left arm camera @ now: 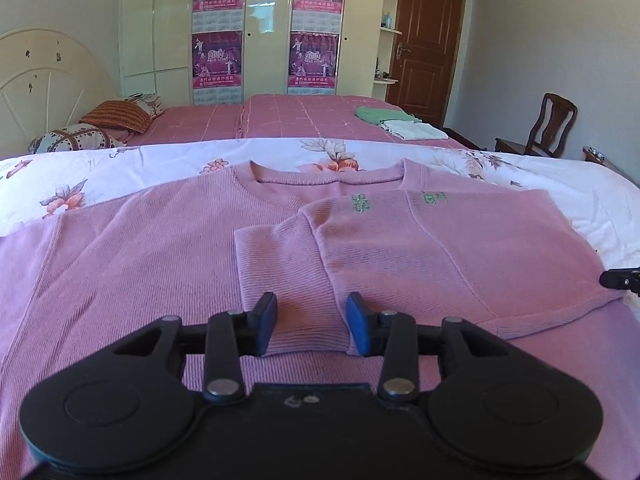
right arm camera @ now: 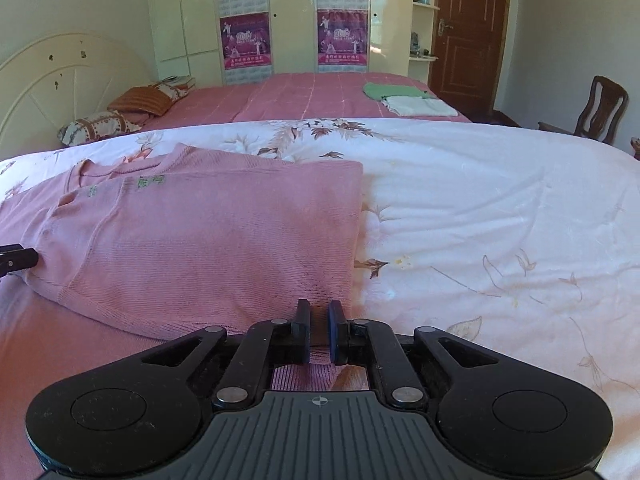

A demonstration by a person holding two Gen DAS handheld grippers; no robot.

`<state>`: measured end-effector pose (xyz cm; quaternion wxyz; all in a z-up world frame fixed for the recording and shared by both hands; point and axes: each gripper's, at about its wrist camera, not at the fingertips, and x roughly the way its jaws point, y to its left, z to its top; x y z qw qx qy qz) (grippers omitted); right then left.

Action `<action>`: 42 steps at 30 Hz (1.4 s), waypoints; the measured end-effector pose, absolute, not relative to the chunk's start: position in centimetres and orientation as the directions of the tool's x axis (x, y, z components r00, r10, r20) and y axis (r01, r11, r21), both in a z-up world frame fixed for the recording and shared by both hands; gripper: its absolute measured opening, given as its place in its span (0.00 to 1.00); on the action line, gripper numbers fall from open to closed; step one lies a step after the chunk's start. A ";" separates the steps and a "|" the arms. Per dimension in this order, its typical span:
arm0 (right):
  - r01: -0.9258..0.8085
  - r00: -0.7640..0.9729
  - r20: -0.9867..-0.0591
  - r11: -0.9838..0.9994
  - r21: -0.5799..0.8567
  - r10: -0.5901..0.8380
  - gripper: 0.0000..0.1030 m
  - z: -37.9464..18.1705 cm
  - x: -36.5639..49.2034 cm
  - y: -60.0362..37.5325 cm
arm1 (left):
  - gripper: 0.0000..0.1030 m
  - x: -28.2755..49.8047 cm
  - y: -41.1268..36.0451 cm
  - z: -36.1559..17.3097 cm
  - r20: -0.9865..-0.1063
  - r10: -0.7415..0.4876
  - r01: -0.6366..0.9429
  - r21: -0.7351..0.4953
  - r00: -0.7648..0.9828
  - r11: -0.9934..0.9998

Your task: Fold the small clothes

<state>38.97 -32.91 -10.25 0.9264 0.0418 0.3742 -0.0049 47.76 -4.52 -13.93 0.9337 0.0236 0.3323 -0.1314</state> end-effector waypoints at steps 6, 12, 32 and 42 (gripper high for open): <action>0.032 0.721 -0.692 0.998 0.048 0.010 0.07 -10.5 38.2 -32.8 | 0.41 47.7 -4.2 -13.9 -0.625 -0.228 0.257 -0.045 0.747 0.965; -0.002 0.726 -0.688 1.000 0.006 0.005 0.07 -10.7 37.7 -32.6 | 0.40 47.8 -4.1 -12.9 -0.609 -0.199 0.233 -0.023 0.768 0.972; 0.034 0.744 -0.668 0.998 0.058 0.013 0.07 -10.5 50.0 -36.0 | 0.59 51.9 -6.4 -12.8 -0.591 -0.140 0.206 0.044 0.794 0.978; -0.163 0.727 -0.657 0.979 0.120 0.202 0.07 -10.6 39.2 -28.6 | 0.61 45.8 -9.3 -14.4 -0.596 -0.241 0.297 -0.005 0.766 0.955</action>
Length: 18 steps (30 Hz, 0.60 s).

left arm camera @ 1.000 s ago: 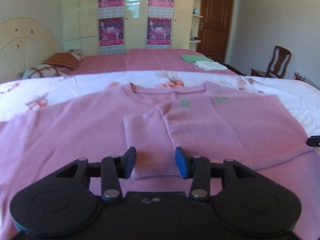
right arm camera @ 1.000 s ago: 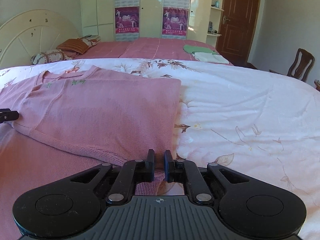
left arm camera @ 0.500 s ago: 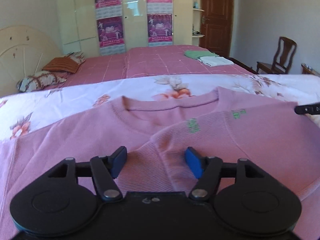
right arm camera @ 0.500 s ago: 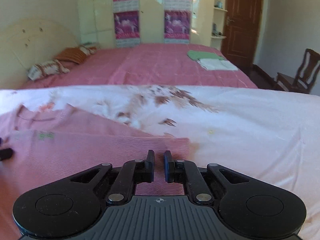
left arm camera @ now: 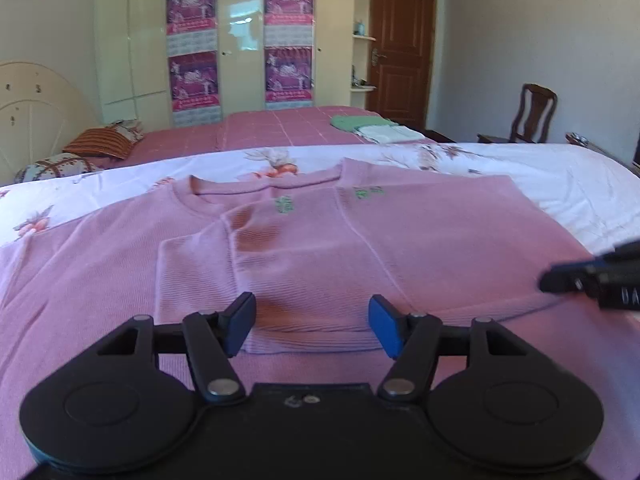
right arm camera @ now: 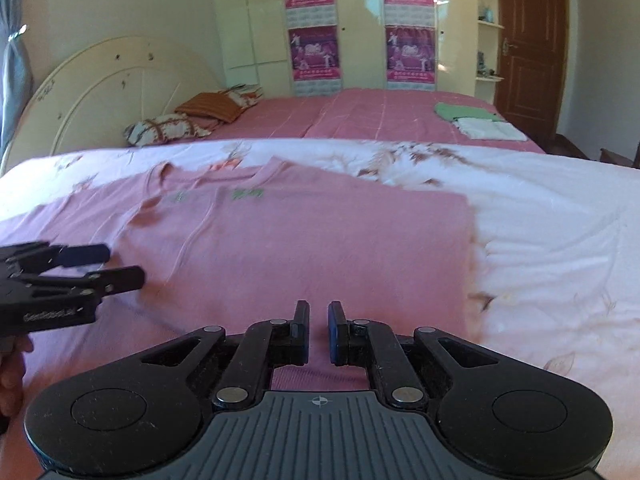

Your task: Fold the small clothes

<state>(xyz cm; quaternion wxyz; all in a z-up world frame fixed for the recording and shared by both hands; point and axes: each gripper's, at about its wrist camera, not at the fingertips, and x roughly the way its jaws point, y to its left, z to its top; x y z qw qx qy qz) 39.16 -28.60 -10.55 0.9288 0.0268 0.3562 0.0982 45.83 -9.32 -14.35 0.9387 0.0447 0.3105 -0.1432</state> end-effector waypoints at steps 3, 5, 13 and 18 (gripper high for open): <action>-0.089 0.740 -0.657 0.989 0.115 0.143 0.07 -11.3 38.1 -29.4 | 0.61 46.3 -7.3 -14.2 -0.612 -0.213 0.253 -0.021 0.762 0.967; -0.005 0.745 -0.662 0.994 0.111 0.078 0.07 -11.2 37.8 -31.0 | 0.62 46.2 -5.7 -14.4 -0.615 -0.211 0.255 -0.017 0.760 0.967; 0.061 0.719 -0.695 0.995 0.074 0.008 0.07 -11.0 38.1 -31.1 | 0.62 45.8 -5.3 -14.3 -0.621 -0.220 0.281 0.000 0.752 0.960; 0.090 0.691 -0.721 0.996 0.014 -0.052 0.07 -10.9 38.6 -30.0 | 0.62 45.7 -5.0 -14.3 -0.623 -0.236 0.312 0.012 0.746 0.950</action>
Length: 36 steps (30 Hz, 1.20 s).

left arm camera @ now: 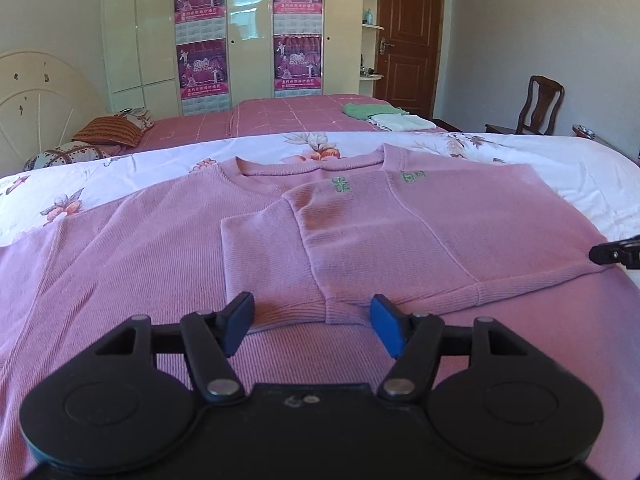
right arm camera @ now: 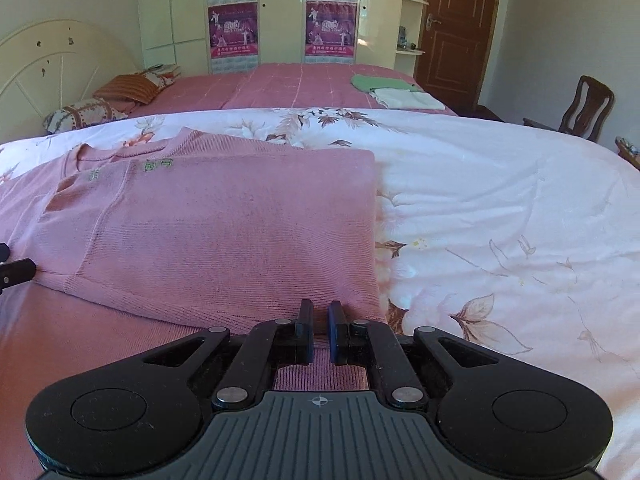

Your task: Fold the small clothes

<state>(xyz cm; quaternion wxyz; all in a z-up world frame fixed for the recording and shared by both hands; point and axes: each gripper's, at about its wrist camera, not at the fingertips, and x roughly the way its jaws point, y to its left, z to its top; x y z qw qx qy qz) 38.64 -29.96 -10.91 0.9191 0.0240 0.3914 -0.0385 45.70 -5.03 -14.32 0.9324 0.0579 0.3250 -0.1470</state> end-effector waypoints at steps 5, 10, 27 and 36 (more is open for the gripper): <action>0.115 0.669 -0.738 0.993 -0.018 -0.090 0.07 -10.2 38.9 -28.9 | 0.63 44.1 -2.7 -12.9 -0.598 -0.201 0.264 0.017 0.776 0.964; 0.090 0.713 -0.699 0.996 0.000 -0.064 0.07 -8.2 38.0 -26.3 | 0.61 41.4 5.5 -11.8 -0.573 -0.086 0.079 -0.038 0.815 0.996; -0.067 0.736 -0.672 0.997 0.043 0.079 0.07 -7.7 42.3 -13.2 | 0.53 35.0 40.4 -12.6 -0.587 0.211 -0.567 -0.527 0.782 0.633; -0.005 0.742 -0.669 0.998 0.068 0.049 0.07 -7.0 43.8 -13.1 | 0.28 37.6 45.5 -14.3 -0.521 0.160 -0.521 -0.681 0.839 0.515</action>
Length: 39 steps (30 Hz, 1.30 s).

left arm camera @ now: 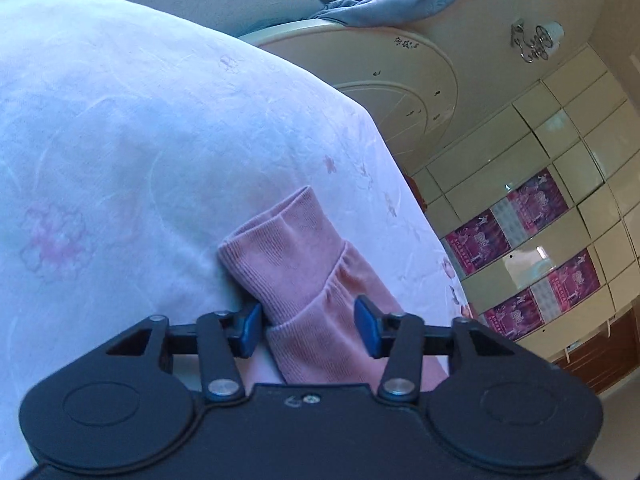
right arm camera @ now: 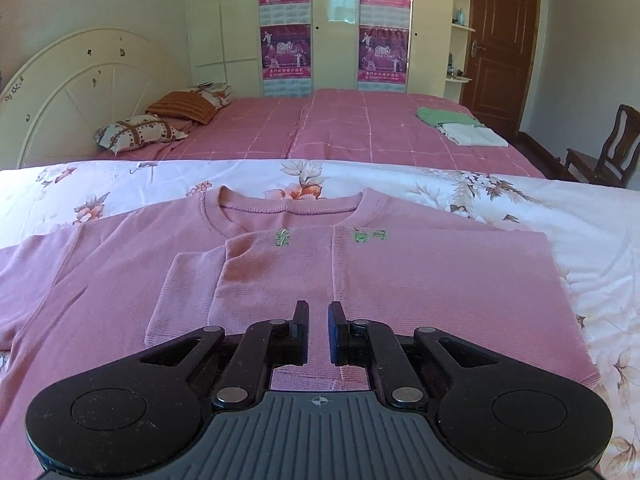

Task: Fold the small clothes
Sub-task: 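Grasp the other sleeve cuff with the left gripper and lift it, then fold the held sleeve across the sweatshirt body with the left gripper, release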

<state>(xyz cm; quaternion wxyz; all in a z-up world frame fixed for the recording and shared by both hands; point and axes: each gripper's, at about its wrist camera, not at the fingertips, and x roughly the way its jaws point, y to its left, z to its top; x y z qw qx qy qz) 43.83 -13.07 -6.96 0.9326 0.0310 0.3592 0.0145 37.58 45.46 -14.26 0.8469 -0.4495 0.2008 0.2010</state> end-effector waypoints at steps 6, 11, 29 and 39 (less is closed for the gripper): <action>0.017 0.740 -0.672 0.998 0.068 0.033 0.07 -6.8 43.1 -14.4 | 0.10 39.7 37.4 -7.9 -0.432 0.157 -0.369 -0.466 0.888 0.805; 0.047 0.747 -0.664 0.994 0.096 0.029 0.07 -7.0 42.2 -15.9 | 0.10 44.6 24.8 -5.3 -0.420 -0.068 -0.085 -0.336 0.905 0.938; 0.142 0.785 -0.614 0.941 0.306 0.081 0.07 -6.6 37.9 -27.4 | 0.21 49.2 -8.2 -14.0 -0.645 -0.390 0.386 -0.156 0.657 0.909; 0.040 0.743 -0.591 0.860 0.509 0.315 0.08 -7.0 39.3 -26.2 | 0.65 41.5 0.9 -10.5 -0.536 -0.169 0.197 -0.006 0.827 0.980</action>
